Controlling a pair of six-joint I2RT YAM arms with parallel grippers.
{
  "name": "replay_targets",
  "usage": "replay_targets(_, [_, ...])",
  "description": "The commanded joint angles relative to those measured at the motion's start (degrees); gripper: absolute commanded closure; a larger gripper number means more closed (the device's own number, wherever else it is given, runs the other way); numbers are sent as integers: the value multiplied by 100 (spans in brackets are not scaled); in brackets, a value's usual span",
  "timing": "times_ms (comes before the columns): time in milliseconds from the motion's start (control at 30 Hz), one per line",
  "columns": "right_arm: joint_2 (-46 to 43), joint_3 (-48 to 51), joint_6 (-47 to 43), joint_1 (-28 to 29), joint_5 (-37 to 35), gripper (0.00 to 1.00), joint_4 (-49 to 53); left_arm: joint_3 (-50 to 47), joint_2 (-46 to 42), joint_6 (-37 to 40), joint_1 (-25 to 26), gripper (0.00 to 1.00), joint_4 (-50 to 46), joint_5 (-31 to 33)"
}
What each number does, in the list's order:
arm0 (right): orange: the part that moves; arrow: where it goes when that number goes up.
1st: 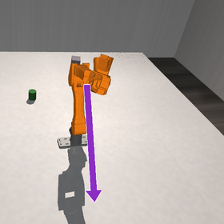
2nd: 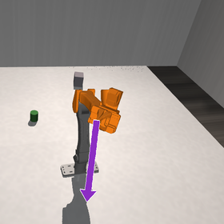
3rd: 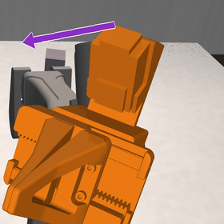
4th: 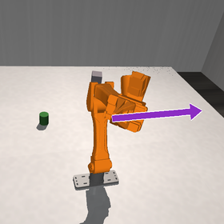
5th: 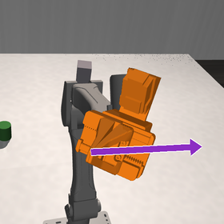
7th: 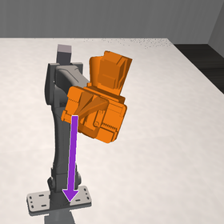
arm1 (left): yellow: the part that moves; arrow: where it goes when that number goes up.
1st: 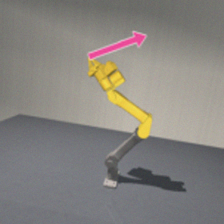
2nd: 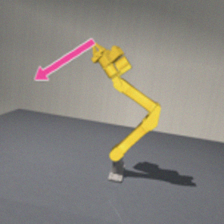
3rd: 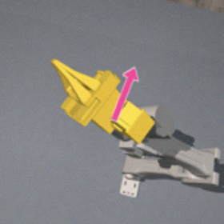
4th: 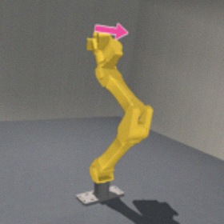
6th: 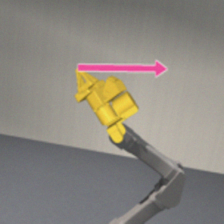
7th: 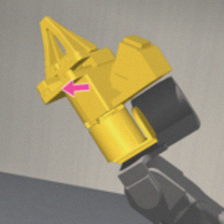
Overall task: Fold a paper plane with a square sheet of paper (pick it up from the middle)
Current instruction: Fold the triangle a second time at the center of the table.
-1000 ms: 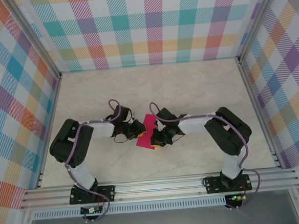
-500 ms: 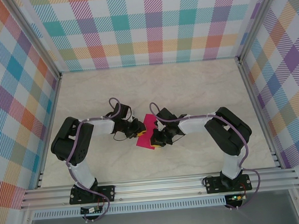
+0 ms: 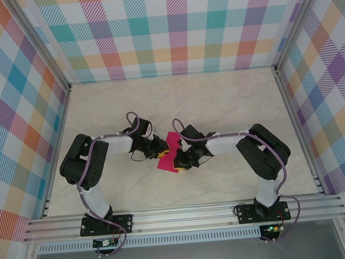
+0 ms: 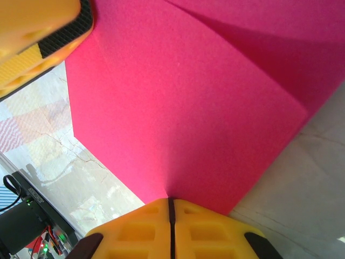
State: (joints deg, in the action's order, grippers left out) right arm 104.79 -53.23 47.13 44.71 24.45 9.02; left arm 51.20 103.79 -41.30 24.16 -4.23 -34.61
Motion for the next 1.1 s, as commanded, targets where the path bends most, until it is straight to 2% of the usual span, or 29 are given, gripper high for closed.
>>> replay_targets(0, [83, 251, -126, 73, -296, 92, 868, 194, 164, 41, -316, 77, 244, 973])
replay_targets(467, [106, 225, -143, 69, -274, 92, 839, 547, 263, 207, -310, 77, -477, 1374])
replay_targets(833, [151, 61, -118, 73, -283, 91, 777, 444, -786, 254, -175, 77, -417, 687])
replay_targets(1067, [129, 15, -48, 74, -283, 91, 709, 391, -369, 410, 117, 83, -155, -112])
